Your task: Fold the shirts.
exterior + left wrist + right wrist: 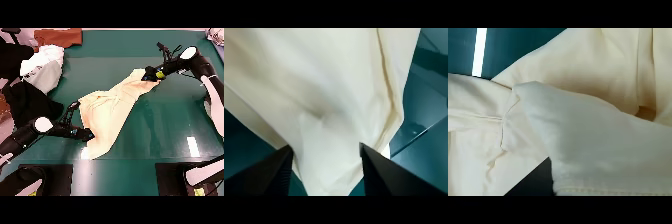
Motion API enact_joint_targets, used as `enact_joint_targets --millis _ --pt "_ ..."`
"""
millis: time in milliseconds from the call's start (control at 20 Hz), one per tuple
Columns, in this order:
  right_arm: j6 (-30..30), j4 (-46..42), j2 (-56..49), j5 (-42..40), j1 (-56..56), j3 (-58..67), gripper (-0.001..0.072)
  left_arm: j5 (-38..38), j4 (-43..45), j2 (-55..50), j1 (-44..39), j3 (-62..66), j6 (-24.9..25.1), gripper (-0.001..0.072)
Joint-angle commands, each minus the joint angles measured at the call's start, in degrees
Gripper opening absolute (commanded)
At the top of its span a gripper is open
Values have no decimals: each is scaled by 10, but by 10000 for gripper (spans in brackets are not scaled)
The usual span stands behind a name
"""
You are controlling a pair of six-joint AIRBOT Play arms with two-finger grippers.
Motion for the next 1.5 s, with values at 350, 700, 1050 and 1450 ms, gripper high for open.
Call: enact_joint_targets --millis 350,700,1050,1450 --pt "-8 -3 0 18 -1 0 19 -123 92 1 0 2 -42 509" --pt "-8 -2 0 17 0 0 19 -32 -7 -8 0 -31 -24 508" --pt "-8 -2 2 20 0 0 19 42 -58 -20 0 -51 -8 477" --pt "-7 -2 14 23 0 0 19 88 -151 -68 0 -18 115 23"
